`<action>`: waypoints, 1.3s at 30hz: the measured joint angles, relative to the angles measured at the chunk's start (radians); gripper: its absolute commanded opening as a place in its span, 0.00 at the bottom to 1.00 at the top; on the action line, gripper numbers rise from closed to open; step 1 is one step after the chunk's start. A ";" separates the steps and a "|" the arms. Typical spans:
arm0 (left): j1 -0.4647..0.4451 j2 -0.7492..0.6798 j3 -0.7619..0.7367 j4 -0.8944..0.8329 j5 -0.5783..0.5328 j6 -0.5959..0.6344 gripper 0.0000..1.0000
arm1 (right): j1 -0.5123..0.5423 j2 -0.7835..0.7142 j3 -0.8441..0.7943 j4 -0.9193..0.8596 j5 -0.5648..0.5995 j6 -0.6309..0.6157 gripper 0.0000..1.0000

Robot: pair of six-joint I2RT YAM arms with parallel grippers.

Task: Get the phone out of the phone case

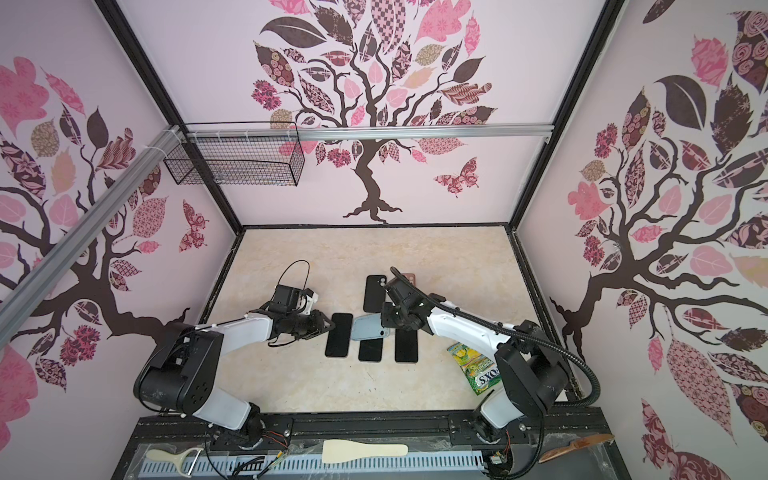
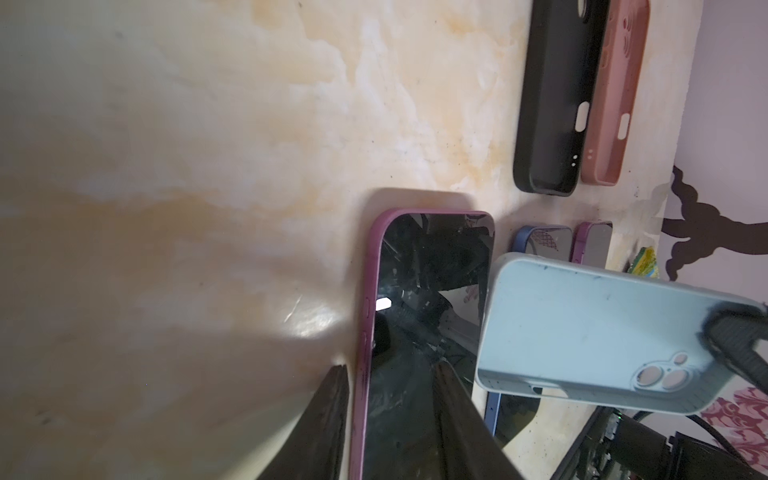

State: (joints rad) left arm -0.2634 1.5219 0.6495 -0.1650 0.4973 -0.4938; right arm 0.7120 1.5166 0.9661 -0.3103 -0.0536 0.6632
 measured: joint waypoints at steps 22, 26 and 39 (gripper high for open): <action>-0.354 -0.682 0.170 -0.309 -0.388 0.304 0.49 | 0.000 -0.362 0.082 -0.134 -0.231 -0.352 0.00; -0.470 -0.661 0.205 -0.325 -0.409 0.401 0.49 | 0.000 -0.357 0.144 -0.218 -0.294 -0.418 0.00; -0.517 -0.547 0.285 -0.362 -0.259 0.600 0.43 | -0.001 -0.317 0.196 -0.315 -0.491 -0.460 0.00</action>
State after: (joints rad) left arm -0.7799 0.9745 0.9340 -0.5274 0.2386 0.1062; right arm 0.7113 1.1995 1.1622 -0.6254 -0.5442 0.2031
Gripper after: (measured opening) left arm 0.440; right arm 0.114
